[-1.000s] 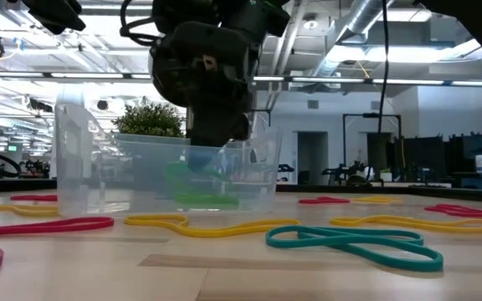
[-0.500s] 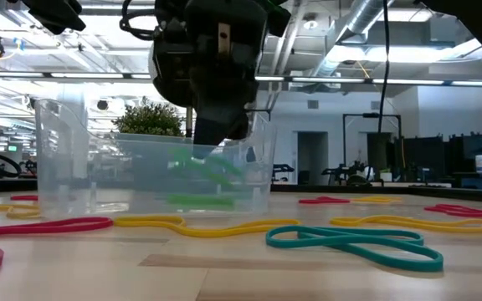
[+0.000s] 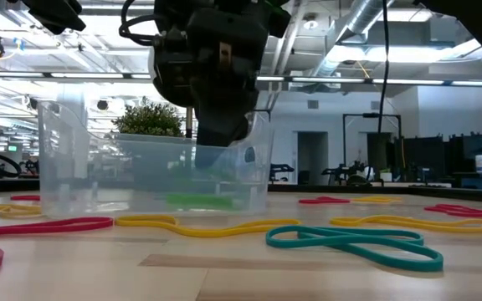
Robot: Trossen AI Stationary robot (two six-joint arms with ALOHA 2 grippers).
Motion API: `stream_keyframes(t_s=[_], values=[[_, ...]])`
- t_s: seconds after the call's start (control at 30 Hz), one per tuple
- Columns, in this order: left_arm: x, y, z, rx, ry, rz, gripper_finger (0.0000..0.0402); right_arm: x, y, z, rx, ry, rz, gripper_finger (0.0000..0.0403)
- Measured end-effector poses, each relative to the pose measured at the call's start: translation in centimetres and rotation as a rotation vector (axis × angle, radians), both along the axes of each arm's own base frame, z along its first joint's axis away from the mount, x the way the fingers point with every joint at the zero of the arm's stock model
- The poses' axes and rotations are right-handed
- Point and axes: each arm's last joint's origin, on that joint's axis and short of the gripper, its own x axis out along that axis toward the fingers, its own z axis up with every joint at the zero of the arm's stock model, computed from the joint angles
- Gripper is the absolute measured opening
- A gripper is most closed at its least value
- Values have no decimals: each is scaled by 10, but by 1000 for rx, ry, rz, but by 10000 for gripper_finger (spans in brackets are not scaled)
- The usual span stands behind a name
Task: Pick and place items into bin
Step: Put the green rubber band into the transparent bin, then put the red rubber band into the transparent bin
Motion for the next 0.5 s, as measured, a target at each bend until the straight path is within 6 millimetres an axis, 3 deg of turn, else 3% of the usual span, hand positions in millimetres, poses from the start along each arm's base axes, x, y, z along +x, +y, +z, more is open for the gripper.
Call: stream_keyframes(t_s=[0.5], values=[[0, 1, 1, 23, -21, 37, 110, 4, -3, 3, -39, -38, -41, 66]])
